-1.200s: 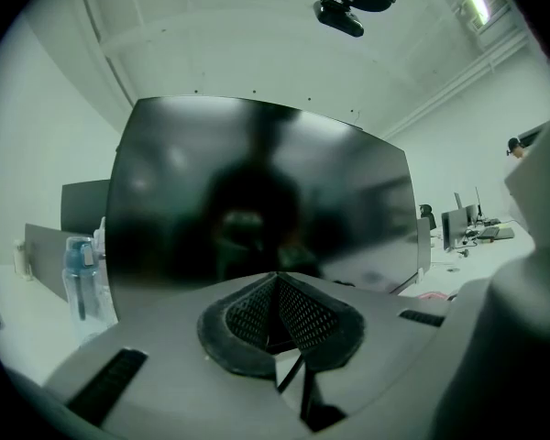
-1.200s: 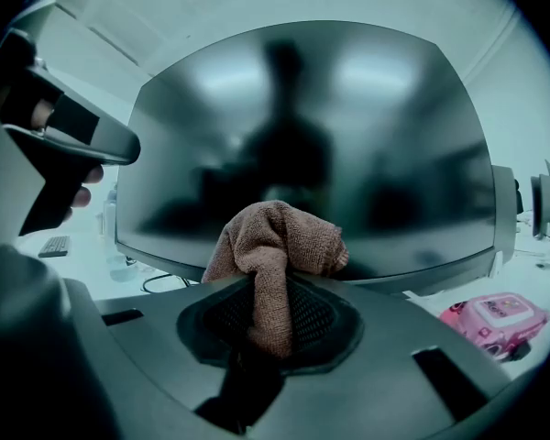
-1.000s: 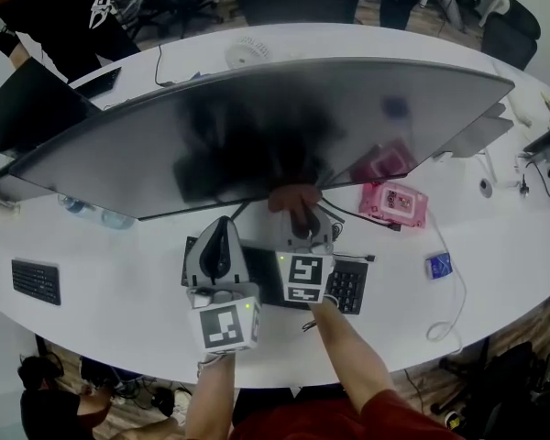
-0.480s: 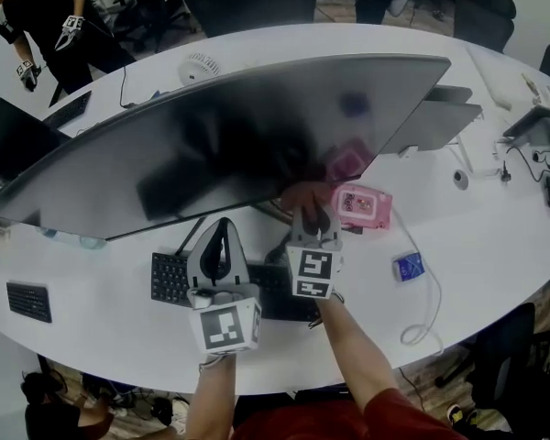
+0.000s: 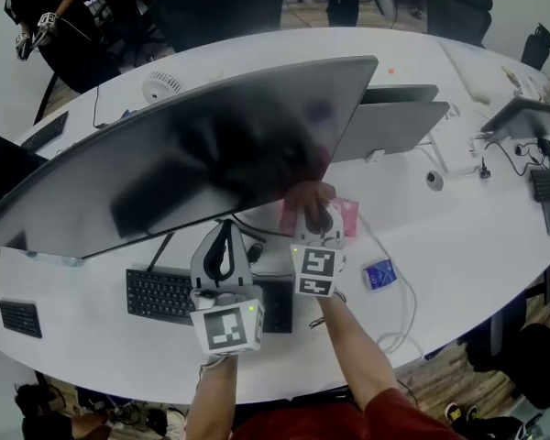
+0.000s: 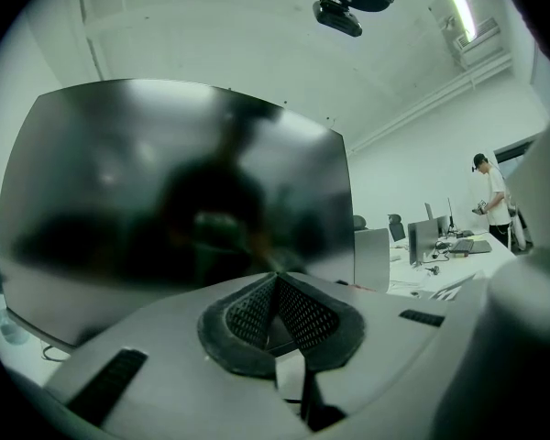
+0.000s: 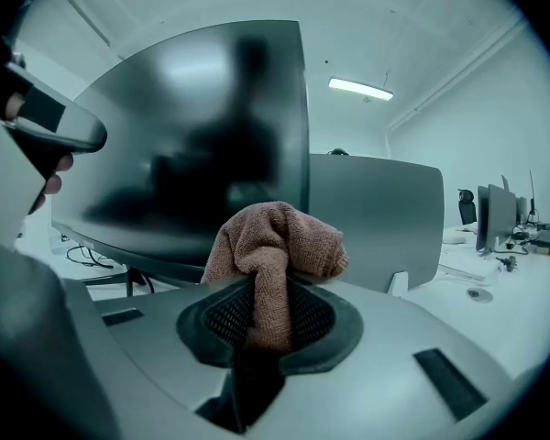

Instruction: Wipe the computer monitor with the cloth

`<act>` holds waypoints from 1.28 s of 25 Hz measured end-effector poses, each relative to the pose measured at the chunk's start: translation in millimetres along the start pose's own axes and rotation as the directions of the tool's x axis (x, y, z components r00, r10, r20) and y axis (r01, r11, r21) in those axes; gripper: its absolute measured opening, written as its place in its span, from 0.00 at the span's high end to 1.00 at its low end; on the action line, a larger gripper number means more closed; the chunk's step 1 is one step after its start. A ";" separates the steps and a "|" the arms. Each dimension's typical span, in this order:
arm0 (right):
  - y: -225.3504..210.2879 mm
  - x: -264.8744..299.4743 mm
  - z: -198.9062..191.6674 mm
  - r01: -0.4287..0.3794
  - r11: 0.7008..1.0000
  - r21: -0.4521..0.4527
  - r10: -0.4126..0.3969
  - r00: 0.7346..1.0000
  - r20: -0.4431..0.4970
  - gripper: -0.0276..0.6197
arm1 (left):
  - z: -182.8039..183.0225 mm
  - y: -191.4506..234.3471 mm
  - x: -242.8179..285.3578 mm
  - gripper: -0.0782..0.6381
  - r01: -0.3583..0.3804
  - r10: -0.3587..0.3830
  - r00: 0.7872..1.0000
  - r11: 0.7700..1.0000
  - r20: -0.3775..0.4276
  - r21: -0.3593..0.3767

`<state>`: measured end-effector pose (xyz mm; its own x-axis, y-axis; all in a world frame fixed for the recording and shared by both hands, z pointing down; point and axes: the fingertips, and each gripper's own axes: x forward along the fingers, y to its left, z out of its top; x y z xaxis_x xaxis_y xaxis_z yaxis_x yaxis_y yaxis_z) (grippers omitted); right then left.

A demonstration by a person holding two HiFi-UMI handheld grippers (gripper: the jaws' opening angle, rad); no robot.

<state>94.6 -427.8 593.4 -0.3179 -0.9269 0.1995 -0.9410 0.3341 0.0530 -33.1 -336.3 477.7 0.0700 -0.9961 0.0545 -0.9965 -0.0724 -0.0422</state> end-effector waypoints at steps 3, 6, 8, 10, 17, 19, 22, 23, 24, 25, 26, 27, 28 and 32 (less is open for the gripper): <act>-14.8 0.9 -0.1 0.006 1.000 0.000 -0.006 1.000 -0.003 0.83 | 1.6 -15.0 7.0 0.86 0.013 -0.013 1.000 1.000 0.008 -0.001; -23.3 0.4 0.6 0.003 1.000 -0.011 -0.003 1.000 -0.004 0.83 | 2.9 -29.6 12.0 0.86 0.023 -0.023 1.000 1.000 0.004 -0.016; -26.3 0.1 1.2 -0.002 1.000 -0.013 0.002 1.000 -0.002 0.83 | 3.5 -37.3 14.1 0.86 0.028 -0.028 1.000 0.999 0.001 -0.023; -27.6 0.2 1.0 -0.007 1.000 -0.013 0.007 1.000 -0.002 0.83 | 6.5 -42.3 16.0 0.86 0.026 -0.026 1.000 0.999 0.002 -0.047; -33.2 -1.9 17.0 -0.004 1.000 0.001 0.004 1.000 0.028 0.83 | 14.9 -43.8 17.8 0.86 0.026 -0.024 0.999 0.998 0.023 -0.050; -35.2 -3.4 23.7 -0.002 1.000 0.001 0.002 0.999 0.039 0.83 | 17.7 -45.0 18.1 0.86 0.029 -0.027 0.999 0.998 0.028 -0.049; -36.6 -6.3 33.5 -0.001 1.000 -0.003 0.001 0.998 0.055 0.83 | 24.1 -47.0 18.7 0.86 0.035 -0.034 0.999 0.998 0.037 -0.045; -36.7 -7.3 37.1 -0.001 1.000 -0.005 0.001 0.998 0.060 0.83 | 26.3 -47.3 18.9 0.86 0.038 -0.036 0.999 0.998 0.039 -0.044; -36.8 -8.2 40.8 0.000 1.000 -0.007 0.001 0.998 0.066 0.83 | 28.5 -47.4 19.0 0.86 0.040 -0.038 0.998 0.998 0.040 -0.043; -36.8 -9.0 44.9 -0.001 1.000 -0.007 0.002 0.997 0.071 0.83 | 30.8 -47.3 19.1 0.86 0.042 -0.040 0.998 0.998 0.042 -0.043; -36.8 -9.7 49.2 -0.003 1.000 -0.006 0.004 0.997 0.078 0.83 | 33.3 -47.4 19.3 0.86 0.043 -0.041 0.998 0.998 0.043 -0.042; -37.1 -10.3 53.5 -0.007 1.000 -0.004 0.007 0.996 0.083 0.83 | 35.9 -47.8 19.5 0.86 0.045 -0.043 0.998 0.998 0.046 -0.040; -37.8 -10.9 57.4 -0.011 1.000 -0.003 0.011 0.996 0.088 0.83 | 38.3 -48.8 19.6 0.86 0.047 -0.046 0.998 0.998 0.048 -0.038; -39.4 -14.8 74.2 -0.021 1.000 -0.017 0.022 0.993 0.113 0.83 | 45.9 -52.0 20.1 0.86 0.056 -0.055 0.997 0.998 0.053 -0.013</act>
<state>127.9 -440.0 515.7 -0.3500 -0.9326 0.0887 -0.9322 0.3560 0.0654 22.2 -354.9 435.2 0.1274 -0.9918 0.0042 -0.9915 -0.1275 -0.0256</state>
